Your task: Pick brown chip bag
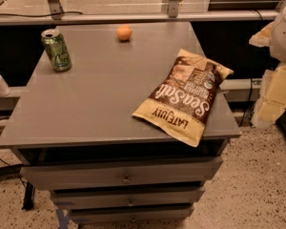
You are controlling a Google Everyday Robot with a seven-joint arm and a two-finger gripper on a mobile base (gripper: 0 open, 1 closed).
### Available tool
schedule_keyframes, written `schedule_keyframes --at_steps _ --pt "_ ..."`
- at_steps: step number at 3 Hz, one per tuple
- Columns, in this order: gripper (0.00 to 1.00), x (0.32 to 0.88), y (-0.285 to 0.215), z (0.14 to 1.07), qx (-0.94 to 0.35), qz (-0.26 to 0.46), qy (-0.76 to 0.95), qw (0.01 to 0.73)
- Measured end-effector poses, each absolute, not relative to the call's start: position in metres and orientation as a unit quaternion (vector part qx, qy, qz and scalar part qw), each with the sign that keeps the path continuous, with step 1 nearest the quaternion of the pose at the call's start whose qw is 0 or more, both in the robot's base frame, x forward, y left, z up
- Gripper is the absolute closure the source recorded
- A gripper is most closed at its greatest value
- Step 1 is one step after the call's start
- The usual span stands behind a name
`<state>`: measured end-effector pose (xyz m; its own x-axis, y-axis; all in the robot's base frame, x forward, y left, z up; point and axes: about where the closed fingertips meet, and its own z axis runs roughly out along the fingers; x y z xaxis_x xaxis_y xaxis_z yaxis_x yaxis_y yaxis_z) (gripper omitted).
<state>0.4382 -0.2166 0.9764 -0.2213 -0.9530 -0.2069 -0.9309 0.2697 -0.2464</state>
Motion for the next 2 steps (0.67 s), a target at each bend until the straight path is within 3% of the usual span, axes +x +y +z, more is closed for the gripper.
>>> schedule_keyframes --at_steps 2 --pt "0.0 0.454 -0.218 0.966 -0.597 -0.025 0.779 0.188"
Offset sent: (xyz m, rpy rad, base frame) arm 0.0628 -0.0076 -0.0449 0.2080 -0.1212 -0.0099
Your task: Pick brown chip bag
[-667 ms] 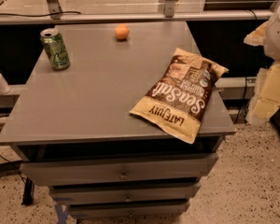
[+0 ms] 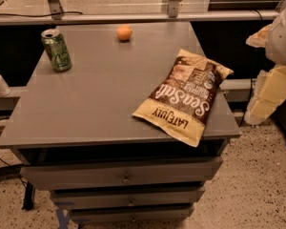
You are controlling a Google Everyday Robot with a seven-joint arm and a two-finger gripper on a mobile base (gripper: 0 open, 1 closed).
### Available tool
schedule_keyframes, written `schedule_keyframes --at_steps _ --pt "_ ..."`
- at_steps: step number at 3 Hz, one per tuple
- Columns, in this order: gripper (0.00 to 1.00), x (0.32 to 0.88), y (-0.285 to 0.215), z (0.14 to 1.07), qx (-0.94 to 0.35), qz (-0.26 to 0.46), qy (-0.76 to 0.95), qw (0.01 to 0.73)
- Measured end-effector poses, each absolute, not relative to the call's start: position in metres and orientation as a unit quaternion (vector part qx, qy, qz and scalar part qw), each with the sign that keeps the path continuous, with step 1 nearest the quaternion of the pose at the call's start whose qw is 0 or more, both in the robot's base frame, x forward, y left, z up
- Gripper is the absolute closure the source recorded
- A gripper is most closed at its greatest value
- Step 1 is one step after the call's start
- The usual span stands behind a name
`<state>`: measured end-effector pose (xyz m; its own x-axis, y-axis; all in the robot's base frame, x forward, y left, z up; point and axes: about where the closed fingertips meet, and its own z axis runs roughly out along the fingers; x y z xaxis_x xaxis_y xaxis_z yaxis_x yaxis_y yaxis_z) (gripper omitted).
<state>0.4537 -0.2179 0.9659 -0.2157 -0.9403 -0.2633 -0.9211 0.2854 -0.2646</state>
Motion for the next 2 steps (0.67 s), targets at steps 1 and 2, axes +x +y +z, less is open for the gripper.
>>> schedule_keyframes --at_steps 1,2 --pt "0.0 0.496 -0.219 0.937 -0.582 -0.001 0.773 0.251" --pt "0.0 0.546 -0.218 0.92 -0.572 0.02 0.762 0.303"
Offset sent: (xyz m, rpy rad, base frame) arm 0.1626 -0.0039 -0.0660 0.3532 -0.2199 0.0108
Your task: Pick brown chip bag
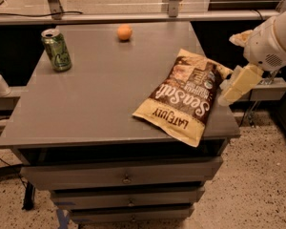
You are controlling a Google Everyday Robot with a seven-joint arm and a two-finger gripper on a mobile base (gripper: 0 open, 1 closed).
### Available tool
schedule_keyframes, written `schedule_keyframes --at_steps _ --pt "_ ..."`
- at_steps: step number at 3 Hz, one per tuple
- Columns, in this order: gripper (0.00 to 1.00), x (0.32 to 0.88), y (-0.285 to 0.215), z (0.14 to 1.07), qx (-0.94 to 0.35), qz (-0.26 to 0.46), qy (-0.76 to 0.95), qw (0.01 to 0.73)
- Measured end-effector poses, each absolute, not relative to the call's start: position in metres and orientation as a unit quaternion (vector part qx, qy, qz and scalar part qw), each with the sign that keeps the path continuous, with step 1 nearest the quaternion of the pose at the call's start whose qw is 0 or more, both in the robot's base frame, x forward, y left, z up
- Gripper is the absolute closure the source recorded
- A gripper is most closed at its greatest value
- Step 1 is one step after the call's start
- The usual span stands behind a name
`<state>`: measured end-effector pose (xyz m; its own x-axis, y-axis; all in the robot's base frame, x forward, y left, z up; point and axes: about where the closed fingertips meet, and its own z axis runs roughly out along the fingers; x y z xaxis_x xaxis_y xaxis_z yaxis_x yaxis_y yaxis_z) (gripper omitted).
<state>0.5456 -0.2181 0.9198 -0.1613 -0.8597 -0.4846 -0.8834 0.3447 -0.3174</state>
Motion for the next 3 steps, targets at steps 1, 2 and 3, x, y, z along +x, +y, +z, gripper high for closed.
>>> schedule_keyframes --at_steps 1,2,3 --pt "0.0 0.586 -0.212 0.909 -0.566 0.044 0.755 0.329" --pt "0.0 0.609 -0.199 0.897 -0.563 0.079 0.756 0.325" --pt "0.17 0.616 -0.184 0.881 -0.566 0.112 0.76 0.3"
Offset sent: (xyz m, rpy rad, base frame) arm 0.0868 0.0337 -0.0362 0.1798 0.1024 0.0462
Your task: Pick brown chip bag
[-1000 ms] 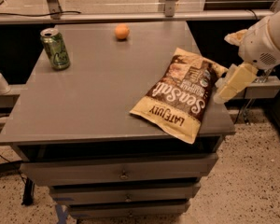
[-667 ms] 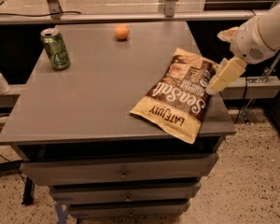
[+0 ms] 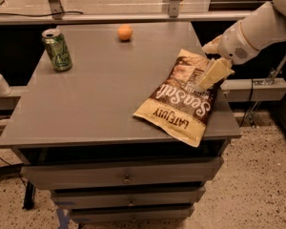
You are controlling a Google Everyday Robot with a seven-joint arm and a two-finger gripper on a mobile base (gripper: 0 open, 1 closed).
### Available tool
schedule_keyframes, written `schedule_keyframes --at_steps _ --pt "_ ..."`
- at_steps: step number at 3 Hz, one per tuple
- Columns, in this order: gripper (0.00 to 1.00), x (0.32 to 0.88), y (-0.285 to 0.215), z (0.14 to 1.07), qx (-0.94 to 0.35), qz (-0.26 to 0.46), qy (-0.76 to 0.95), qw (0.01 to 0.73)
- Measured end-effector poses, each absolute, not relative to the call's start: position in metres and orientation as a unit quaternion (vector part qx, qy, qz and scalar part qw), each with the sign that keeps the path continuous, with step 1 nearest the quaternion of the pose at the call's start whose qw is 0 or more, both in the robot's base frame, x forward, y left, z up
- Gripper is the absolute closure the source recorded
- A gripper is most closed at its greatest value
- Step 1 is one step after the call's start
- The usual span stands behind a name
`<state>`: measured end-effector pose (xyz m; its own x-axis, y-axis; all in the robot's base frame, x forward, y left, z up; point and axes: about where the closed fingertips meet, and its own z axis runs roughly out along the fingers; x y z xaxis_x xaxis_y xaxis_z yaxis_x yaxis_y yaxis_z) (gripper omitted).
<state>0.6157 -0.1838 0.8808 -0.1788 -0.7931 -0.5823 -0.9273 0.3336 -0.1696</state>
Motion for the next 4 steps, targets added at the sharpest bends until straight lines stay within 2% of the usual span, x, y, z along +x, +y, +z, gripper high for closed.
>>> schedule_keyframes --at_steps 3,4 --pt "0.87 0.624 -0.168 0.871 -0.562 0.166 0.766 0.264" --pt "1.0 0.633 -0.156 0.9 -0.551 0.203 0.76 0.278"
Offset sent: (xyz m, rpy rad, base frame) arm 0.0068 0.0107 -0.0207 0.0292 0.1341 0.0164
